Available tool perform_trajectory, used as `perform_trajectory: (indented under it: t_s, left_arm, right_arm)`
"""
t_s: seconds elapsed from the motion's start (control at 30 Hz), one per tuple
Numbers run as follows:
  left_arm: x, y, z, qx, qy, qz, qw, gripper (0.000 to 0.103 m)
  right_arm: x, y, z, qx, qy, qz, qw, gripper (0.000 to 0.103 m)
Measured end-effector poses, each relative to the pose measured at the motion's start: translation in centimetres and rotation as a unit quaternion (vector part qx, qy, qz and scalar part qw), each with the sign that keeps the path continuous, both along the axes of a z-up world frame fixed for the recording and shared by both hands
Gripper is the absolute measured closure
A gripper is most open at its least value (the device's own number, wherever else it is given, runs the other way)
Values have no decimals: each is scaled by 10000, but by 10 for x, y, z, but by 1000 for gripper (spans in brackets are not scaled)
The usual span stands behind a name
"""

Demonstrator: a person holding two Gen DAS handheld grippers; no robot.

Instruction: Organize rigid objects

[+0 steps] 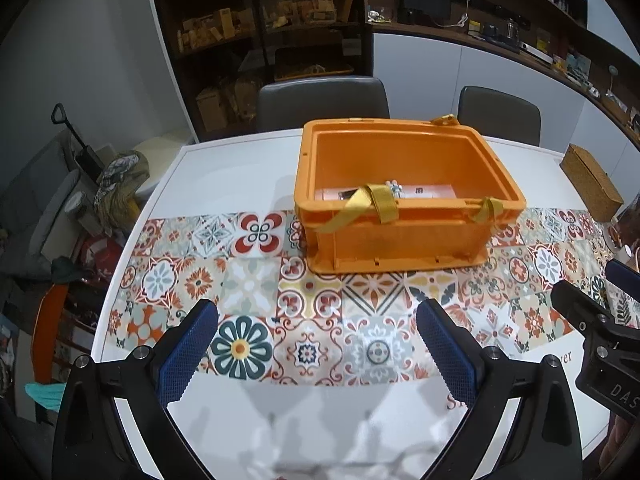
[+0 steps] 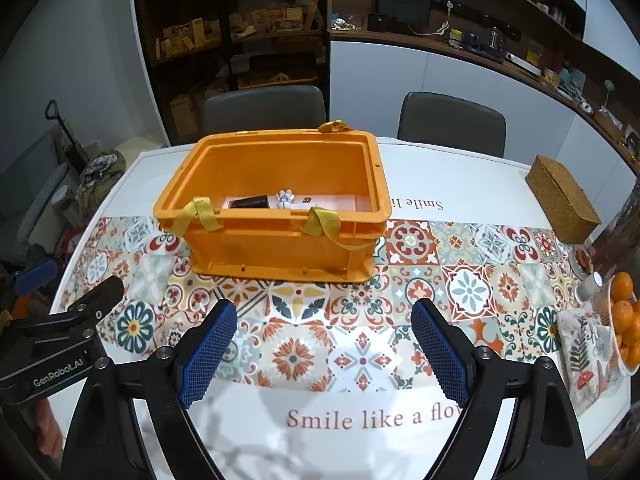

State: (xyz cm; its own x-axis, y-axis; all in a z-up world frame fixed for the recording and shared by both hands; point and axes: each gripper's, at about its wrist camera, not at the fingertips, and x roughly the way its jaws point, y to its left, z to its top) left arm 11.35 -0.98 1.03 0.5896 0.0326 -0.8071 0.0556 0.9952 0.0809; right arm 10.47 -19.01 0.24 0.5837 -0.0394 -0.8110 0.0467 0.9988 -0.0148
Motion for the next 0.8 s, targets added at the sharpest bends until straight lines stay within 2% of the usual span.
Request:
perform_trajectory:
  t_s: [0.27, 0.8]
  left_arm:
    - [-14, 1, 3, -62, 6, 40, 10000, 2]
    - [-17, 5, 3, -82, 26, 101, 9999, 2]
  right_arm:
    - [-9, 3, -3, 51, 75, 97, 9999, 14]
    - [-11, 5, -3, 43, 95, 152, 9998, 14]
